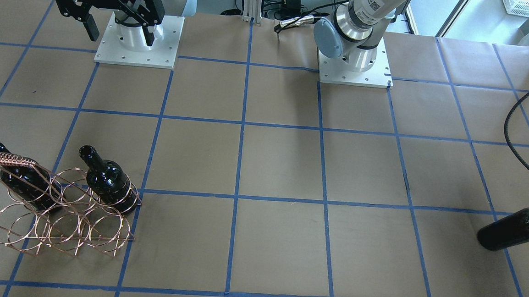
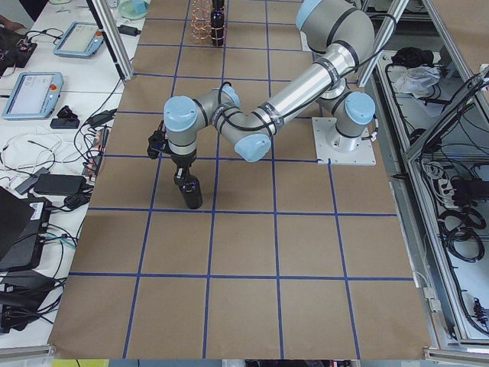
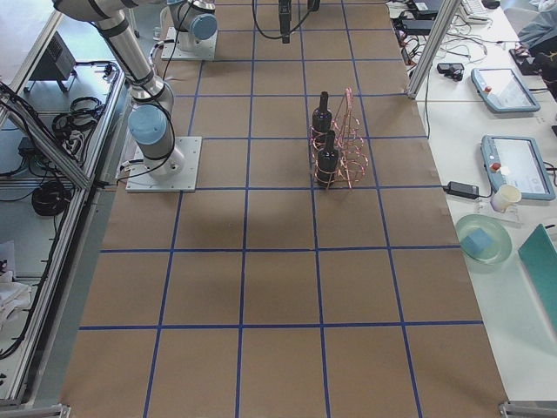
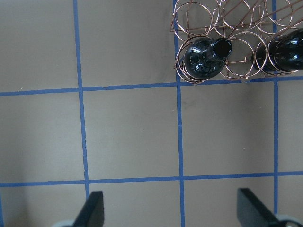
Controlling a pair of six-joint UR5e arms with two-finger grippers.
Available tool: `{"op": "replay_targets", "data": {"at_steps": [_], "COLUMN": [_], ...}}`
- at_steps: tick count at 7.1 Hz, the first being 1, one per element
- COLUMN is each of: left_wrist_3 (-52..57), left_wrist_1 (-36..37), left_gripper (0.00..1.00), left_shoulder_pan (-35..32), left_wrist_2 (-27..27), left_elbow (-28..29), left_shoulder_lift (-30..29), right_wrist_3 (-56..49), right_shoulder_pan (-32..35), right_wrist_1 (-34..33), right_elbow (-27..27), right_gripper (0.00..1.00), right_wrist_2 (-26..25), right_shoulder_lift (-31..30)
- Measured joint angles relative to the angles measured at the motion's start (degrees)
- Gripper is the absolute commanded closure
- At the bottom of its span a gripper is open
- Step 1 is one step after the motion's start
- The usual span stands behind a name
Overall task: Place wine into wine basket
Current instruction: 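Lower the left gripper onto the lying bottle and close on it, then lift the bottle with the left gripper and turn it upright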
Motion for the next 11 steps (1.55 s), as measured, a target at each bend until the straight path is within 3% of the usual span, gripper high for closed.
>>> {"op": "replay_targets", "data": {"at_steps": [1,2,3,7,11], "left_wrist_3": [0.03,0.07,0.15,1.49,-5.96], "left_wrist_1": [-0.14,-0.25,-0.44,-1.65,-6.53], "left_gripper": [0.57,0.82,1.0,1.0,1.0], "left_shoulder_pan": [0.0,0.0,0.02,0.09,-5.39], "left_wrist_2": [0.23,0.51,0.84,2.52,0.65], "left_elbow": [-0.07,-0.14,-0.2,-0.34,-0.99], "left_shoulder_lift": [0.06,0.13,0.19,0.69,6.94], "right_wrist_3": [0.01,0.0,-0.04,-0.36,-0.36], "right_shoulder_pan": [0.0,0.0,0.0,-0.16,-0.1], "right_wrist_1": [-0.02,0.0,0.02,-0.09,-0.08], "right_elbow": [0.0,0.0,0.0,0.0,0.0], "right_gripper": [0.0,0.0,0.0,0.0,0.0], "right_wrist_2": [0.08,0.12,0.06,0.02,0.08], "right_shoulder_lift": [0.01,0.02,0.03,0.12,0.12]}}
